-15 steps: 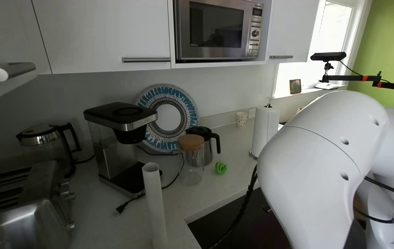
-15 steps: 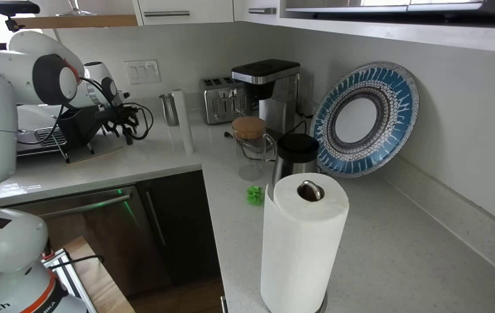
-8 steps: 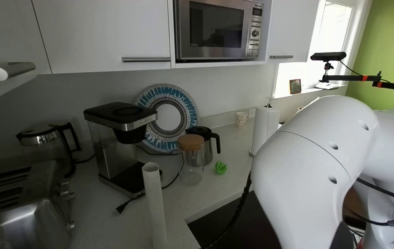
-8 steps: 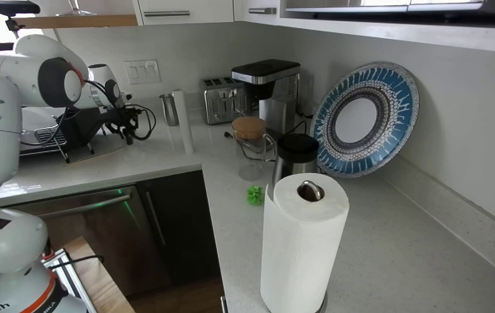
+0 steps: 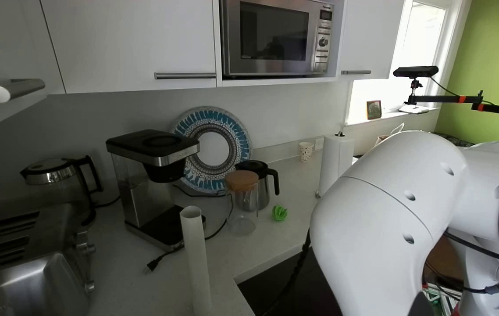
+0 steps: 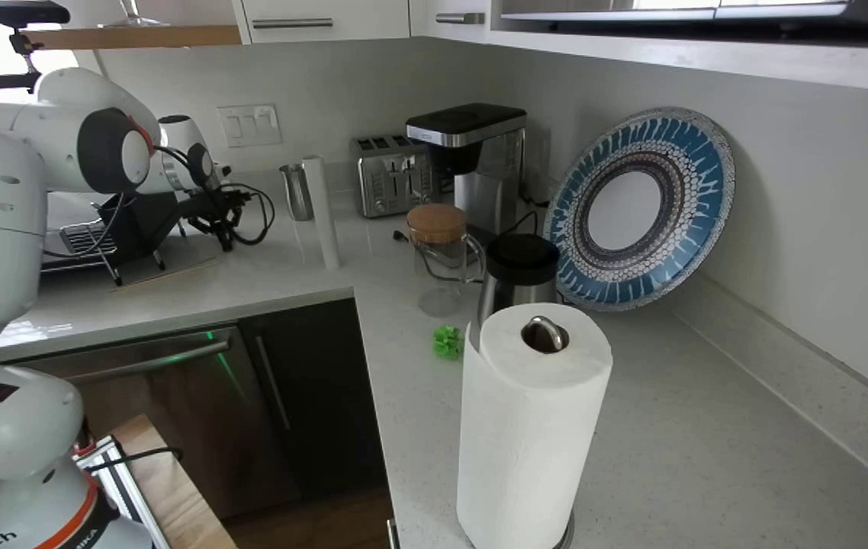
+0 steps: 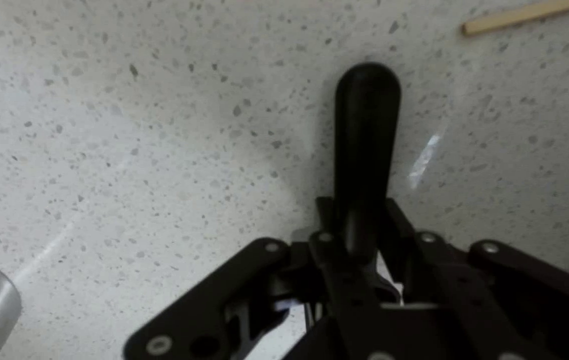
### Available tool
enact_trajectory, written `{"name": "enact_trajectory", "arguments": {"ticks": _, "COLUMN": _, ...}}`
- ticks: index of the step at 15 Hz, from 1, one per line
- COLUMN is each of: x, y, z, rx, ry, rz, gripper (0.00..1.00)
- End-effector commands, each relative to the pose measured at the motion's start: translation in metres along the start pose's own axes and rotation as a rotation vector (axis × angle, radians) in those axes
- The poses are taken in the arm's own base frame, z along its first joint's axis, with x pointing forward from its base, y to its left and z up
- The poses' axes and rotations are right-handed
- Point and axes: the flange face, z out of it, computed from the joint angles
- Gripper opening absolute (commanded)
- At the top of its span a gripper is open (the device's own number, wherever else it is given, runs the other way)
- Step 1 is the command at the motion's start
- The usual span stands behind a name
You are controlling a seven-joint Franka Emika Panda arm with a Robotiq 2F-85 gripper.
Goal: Put the black ladle on top of the glass jar with a brown lid
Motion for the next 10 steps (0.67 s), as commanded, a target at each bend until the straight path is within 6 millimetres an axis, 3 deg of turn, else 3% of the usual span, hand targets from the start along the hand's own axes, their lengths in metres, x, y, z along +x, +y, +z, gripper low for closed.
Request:
{"name": "enact_trajectory", "arguments": {"ticks": 1, "x": 0.001, "y": 0.0, "z": -0.021, "rx": 0.005, "ry": 0.004, "rz": -0.005, "gripper": 0.06}}
{"name": "enact_trajectory", "arguments": {"ticks": 7, "x": -0.033, "y": -0.001, "z": -0.096, "rx": -0.049, "ry": -0.05, "rz": 0.054, "gripper": 0.06}}
{"name": "enact_trajectory", "arguments": {"ticks": 10, "x": -0.061, "y": -0.01, "z": -0.114, "rx": -0.05, "ry": -0.138, "rz": 0.114, "gripper": 0.06}}
